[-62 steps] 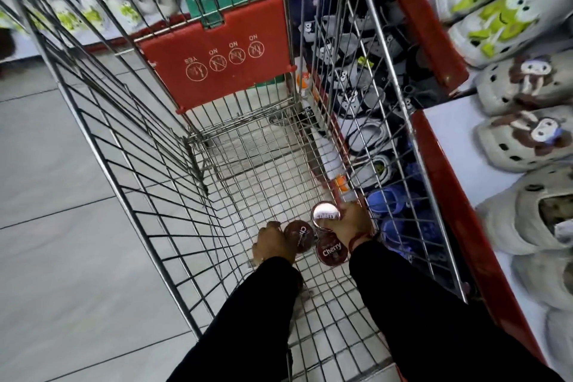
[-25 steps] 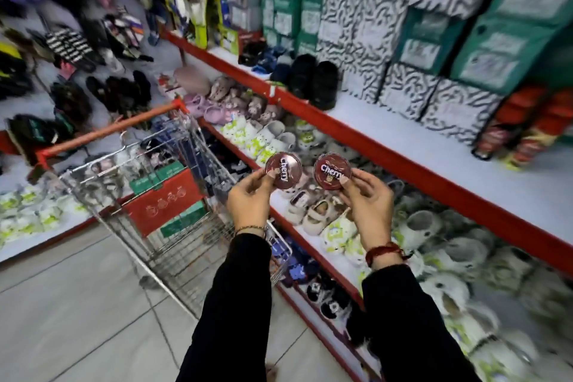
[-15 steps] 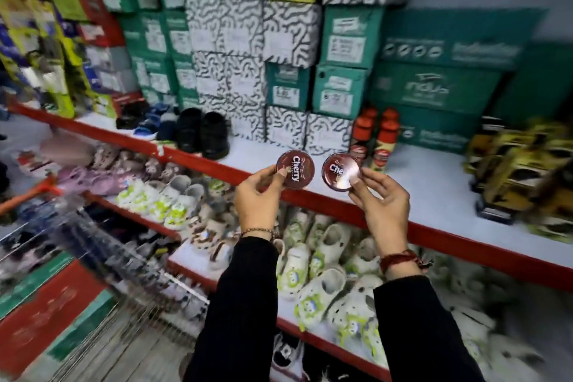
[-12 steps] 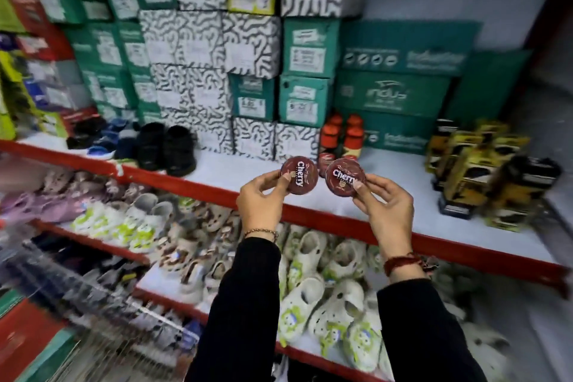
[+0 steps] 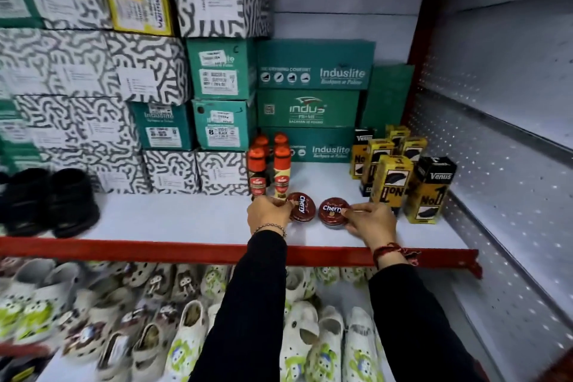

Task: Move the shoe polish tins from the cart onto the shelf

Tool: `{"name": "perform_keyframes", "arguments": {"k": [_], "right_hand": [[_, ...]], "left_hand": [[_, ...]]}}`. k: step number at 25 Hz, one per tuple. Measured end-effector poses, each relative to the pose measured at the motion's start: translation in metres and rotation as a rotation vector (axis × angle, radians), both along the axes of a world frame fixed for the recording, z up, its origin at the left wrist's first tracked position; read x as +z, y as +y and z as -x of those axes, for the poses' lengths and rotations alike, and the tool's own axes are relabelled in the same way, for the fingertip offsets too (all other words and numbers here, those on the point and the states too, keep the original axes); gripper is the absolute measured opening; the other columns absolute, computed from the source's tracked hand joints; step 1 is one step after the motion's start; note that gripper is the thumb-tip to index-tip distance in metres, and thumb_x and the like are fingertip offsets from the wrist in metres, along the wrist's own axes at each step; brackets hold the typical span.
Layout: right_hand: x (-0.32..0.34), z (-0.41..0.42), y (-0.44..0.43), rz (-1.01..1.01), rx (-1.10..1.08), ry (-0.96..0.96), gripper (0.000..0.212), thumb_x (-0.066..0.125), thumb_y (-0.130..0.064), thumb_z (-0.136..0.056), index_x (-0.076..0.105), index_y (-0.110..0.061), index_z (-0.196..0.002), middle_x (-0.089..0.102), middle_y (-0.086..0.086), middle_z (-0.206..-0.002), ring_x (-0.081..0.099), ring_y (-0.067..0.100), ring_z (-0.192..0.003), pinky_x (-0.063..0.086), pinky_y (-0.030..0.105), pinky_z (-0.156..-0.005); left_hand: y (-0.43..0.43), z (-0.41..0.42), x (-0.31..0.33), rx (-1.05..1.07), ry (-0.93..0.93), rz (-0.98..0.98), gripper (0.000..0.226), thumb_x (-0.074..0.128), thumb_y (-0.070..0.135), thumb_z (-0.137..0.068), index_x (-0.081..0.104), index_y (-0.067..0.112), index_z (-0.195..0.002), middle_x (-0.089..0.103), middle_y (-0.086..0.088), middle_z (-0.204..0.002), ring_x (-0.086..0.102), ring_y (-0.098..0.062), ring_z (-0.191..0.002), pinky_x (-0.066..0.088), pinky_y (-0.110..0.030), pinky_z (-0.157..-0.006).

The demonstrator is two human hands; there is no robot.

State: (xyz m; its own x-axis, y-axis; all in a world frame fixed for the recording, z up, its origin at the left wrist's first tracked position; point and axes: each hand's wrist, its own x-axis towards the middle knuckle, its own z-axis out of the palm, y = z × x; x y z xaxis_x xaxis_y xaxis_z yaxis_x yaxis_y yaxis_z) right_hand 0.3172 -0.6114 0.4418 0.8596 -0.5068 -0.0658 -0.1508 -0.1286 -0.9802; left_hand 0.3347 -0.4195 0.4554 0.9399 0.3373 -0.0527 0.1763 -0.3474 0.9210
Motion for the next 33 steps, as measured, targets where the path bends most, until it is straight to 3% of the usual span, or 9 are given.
{"name": "perform_keyframes", "arguments": {"k": [4,7,11,17,21,23,25,28,33], "right_hand": [[0.000,-0.006,-0.002,0.101,-0.039,0.033,0.020,0.084,-0.018,-0.071,0.072,-0.004,-0.076,0.076,0.025,-0.080,0.075,0.036,-0.069,0.063,0.050,-0.072],[0.004,-0.006,-0.001,0.159,-0.036,0.039,0.024,0.085,-0.019,-0.070,0.066,-0.012,-0.057,0.075,0.021,-0.067,0.076,0.033,-0.062,0.064,0.049,-0.069],[0.000,-0.008,0.000,0.260,-0.038,0.062,0.023,0.086,-0.022,-0.068,0.069,-0.014,-0.054,0.074,0.013,-0.059,0.075,0.025,-0.059,0.064,0.046,-0.071],[0.011,0.013,0.011,0.545,-0.059,-0.041,0.035,0.069,-0.034,-0.085,0.076,-0.004,-0.101,0.077,0.014,-0.101,0.071,0.031,-0.098,0.057,0.038,-0.090],[0.031,0.029,0.030,0.707,0.094,-0.281,0.040,0.050,-0.038,-0.096,0.063,-0.012,-0.124,0.068,0.010,-0.125,0.067,0.026,-0.112,0.054,0.040,-0.097],[0.035,0.028,0.046,0.841,0.172,-0.320,0.050,0.041,-0.042,-0.098,0.048,-0.015,-0.140,0.050,0.005,-0.149,0.048,0.024,-0.137,0.035,0.042,-0.117],[0.039,0.028,0.069,0.951,0.248,-0.354,0.060,0.035,-0.046,-0.099,0.029,-0.017,-0.151,0.025,0.002,-0.163,0.017,0.021,-0.153,0.004,0.041,-0.125],[0.041,0.036,0.111,1.018,0.348,-0.445,0.066,0.030,-0.049,-0.099,0.019,-0.015,-0.155,0.008,0.002,-0.167,-0.001,0.021,-0.155,-0.007,0.048,-0.125],[0.032,0.059,0.193,0.994,0.546,-0.558,0.067,0.029,-0.050,-0.099,0.020,-0.015,-0.155,0.009,0.001,-0.167,-0.002,0.021,-0.155,-0.003,0.051,-0.125]], "left_hand": [[-0.006,-0.014,-0.003,-0.007,0.059,-0.077,0.039,0.080,0.035,-0.077,0.076,0.005,-0.102,0.077,-0.014,-0.108,0.072,-0.035,-0.102,0.054,-0.034,-0.086],[-0.007,-0.018,-0.005,-0.022,0.078,-0.164,0.042,0.077,0.041,-0.077,0.075,0.008,-0.102,0.078,-0.013,-0.105,0.073,-0.033,-0.098,0.057,-0.034,-0.086],[-0.013,-0.013,-0.002,-0.010,0.090,-0.371,0.047,0.073,0.047,-0.080,0.071,0.011,-0.110,0.075,-0.011,-0.110,0.071,-0.034,-0.103,0.054,-0.036,-0.086],[-0.014,0.001,0.002,-0.013,0.076,-0.456,0.044,0.061,0.050,-0.089,0.073,0.012,-0.109,0.074,-0.013,-0.113,0.070,-0.035,-0.106,0.053,-0.038,-0.088],[-0.001,0.025,0.013,0.056,-0.165,-0.588,0.040,0.047,0.045,-0.096,0.073,0.018,-0.111,0.074,-0.011,-0.112,0.067,-0.034,-0.106,0.045,-0.038,-0.092],[0.011,0.035,0.020,0.059,-0.309,-0.659,0.041,0.044,0.041,-0.097,0.066,0.018,-0.123,0.070,-0.009,-0.123,0.063,-0.031,-0.117,0.039,-0.041,-0.102],[0.030,0.048,0.023,0.071,-0.374,-0.712,0.052,0.042,0.040,-0.098,0.050,0.014,-0.143,0.056,-0.009,-0.146,0.047,-0.028,-0.140,0.026,-0.045,-0.120],[0.067,0.072,0.025,0.163,-0.393,-0.779,0.065,0.035,0.042,-0.100,0.028,0.011,-0.156,0.030,-0.006,-0.164,0.017,-0.024,-0.157,0.007,-0.046,-0.129],[0.142,0.127,0.016,0.357,-0.310,-0.841,0.069,0.036,0.043,-0.098,0.025,0.010,-0.158,0.023,-0.005,-0.167,0.009,-0.023,-0.158,0.005,-0.046,-0.129]]}}
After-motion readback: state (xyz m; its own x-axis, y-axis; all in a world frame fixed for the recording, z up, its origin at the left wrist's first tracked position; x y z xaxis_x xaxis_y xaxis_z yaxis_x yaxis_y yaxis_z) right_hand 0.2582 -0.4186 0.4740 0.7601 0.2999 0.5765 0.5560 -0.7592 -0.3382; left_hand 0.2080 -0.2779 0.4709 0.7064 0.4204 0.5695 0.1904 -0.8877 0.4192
